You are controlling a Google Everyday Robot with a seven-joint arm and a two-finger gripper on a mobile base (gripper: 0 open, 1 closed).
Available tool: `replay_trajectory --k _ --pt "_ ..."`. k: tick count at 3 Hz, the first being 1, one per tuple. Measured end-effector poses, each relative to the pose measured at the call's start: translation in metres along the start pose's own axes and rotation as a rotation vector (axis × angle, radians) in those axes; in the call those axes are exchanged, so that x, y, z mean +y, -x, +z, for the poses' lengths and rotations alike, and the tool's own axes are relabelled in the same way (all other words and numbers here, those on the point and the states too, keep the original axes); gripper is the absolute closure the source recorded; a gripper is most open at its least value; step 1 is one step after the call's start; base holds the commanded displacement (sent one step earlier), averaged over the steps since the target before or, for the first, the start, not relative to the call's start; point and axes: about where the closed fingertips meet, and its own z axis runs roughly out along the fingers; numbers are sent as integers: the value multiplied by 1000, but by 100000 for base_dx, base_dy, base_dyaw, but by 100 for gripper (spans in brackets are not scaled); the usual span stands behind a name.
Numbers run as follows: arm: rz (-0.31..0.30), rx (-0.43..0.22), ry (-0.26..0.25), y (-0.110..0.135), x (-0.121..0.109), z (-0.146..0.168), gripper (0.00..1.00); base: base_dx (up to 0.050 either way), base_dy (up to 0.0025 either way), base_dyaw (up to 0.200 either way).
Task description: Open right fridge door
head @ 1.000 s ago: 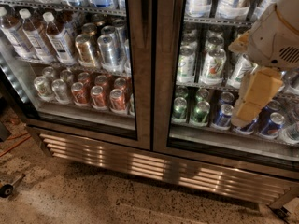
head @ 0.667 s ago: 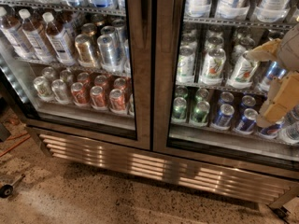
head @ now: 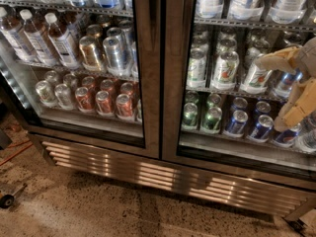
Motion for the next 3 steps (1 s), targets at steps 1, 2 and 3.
replay_trajectory --k 1,2,3 --pt "4 55 -27 4 1 8 0 0 0 0" --pt "14 22 -59 8 11 20 0 0 0 0" --pt "-6 36 -104 24 41 58 0 0 0 0"
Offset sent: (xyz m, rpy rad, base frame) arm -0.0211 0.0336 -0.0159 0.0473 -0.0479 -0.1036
